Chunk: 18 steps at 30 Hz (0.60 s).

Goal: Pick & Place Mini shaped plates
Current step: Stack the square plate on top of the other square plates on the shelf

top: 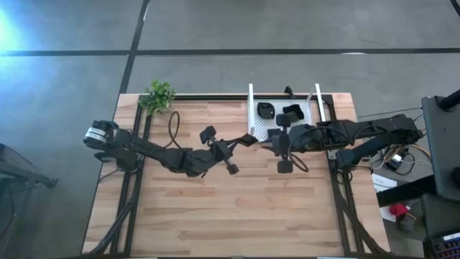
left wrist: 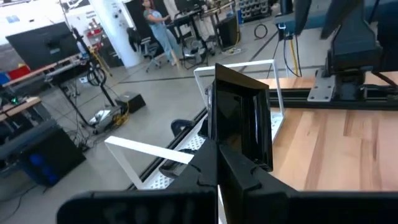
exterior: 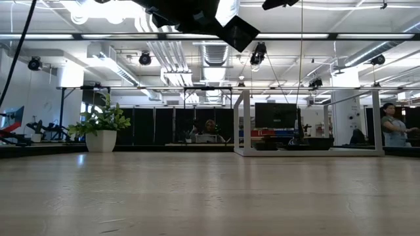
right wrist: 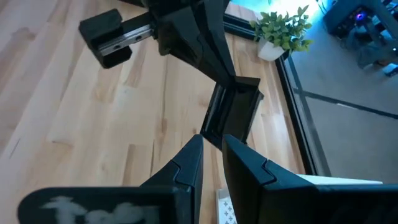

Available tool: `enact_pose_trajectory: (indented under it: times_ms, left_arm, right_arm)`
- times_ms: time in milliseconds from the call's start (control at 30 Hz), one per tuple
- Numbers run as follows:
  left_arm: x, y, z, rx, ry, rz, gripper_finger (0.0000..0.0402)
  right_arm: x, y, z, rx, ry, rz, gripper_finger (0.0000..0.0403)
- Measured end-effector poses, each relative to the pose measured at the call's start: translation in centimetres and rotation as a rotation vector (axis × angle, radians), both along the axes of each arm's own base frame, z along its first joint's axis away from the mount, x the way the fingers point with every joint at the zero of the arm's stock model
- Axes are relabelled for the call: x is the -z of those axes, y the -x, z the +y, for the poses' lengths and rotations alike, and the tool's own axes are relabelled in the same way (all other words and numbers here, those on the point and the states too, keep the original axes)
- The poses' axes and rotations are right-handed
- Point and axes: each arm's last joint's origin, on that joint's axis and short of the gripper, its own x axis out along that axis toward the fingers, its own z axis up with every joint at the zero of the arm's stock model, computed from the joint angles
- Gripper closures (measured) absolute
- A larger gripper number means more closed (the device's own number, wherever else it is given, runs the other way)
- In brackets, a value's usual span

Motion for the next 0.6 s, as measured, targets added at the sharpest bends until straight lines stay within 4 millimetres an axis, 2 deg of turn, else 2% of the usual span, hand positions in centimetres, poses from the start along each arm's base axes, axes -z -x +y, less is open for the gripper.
enact_pose_trajectory:
  times_ms: [333, 600]
  left_arm:
    - [-0.2, -0.1, -0.4, 0.022, -0.013, -0.014, 0.0402]
    - [-0.2, 0.0, -0.7, 0.035, -0.019, -0.010, 0.0401]
  right_arm:
    - [1.1, -1.6, 0.2, 0.005, 0.035, 0.026, 0.0346]
    - [1.7, -2.3, 0.0, 0.076, 0.095, 0.032, 0.0346]
